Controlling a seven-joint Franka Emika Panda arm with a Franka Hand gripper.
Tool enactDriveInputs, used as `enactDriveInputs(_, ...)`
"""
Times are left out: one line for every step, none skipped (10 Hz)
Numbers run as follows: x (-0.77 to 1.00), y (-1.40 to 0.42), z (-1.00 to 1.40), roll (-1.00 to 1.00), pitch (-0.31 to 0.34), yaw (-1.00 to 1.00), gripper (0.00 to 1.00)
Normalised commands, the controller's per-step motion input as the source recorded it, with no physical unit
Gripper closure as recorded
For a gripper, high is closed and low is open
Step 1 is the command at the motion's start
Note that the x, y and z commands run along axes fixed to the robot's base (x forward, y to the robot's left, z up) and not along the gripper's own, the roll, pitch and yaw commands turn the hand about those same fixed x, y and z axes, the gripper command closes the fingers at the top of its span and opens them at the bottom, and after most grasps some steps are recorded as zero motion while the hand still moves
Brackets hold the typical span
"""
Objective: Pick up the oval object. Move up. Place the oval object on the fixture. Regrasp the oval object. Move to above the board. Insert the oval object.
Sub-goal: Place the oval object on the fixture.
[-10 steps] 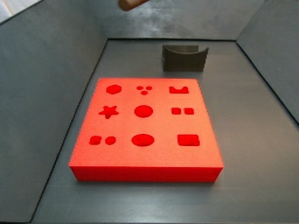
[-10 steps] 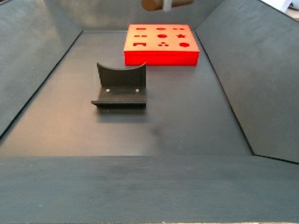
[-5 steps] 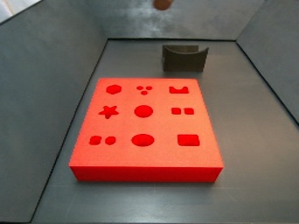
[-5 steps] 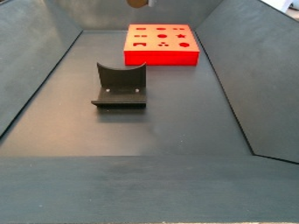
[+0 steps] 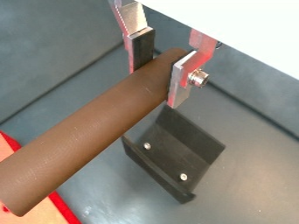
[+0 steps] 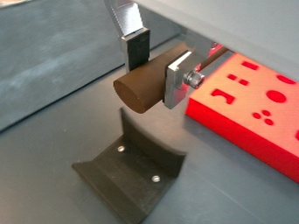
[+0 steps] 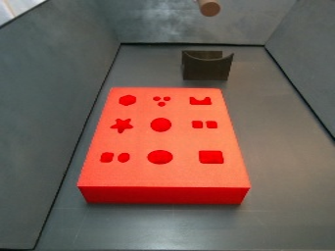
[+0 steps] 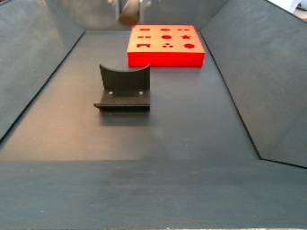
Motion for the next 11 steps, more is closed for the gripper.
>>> enactDriveInputs(0.32,0.58,-0.17,-1.0,0.221,0.16,1.0)
enactDriveInputs(0.18,0.34,-0.06,-1.0,0.273,0.12,1.0)
enactDriveInputs(0.12,0.23,-0.05,-1.0,0.291,0.1,1.0)
enactDriveInputs(0.06,0.06,-0.03,-0.9,0.283,0.01,1.0)
enactDriveInputs(0.05,0.03,-0.02,-0.78,0.256,-0.03,1.0)
enactDriveInputs(0.06,0.03,-0.01,-0.53,0.201,-0.09,1.0)
enactDriveInputs(0.07,0.04,-0.01,-0.36,0.172,-0.11,1.0)
enactDriveInputs(0.07,0.03,-0.01,-0.22,0.135,-0.12,1.0)
enactDriveInputs(0.1,0.06,-1.0,-1.0,0.019,-0.14,1.0)
enactDriveInputs(0.1,0.07,-1.0,-1.0,0.006,-0.14,1.0)
enactDriveInputs(0.11,0.07,-1.0,-1.0,0.023,-0.13,1.0)
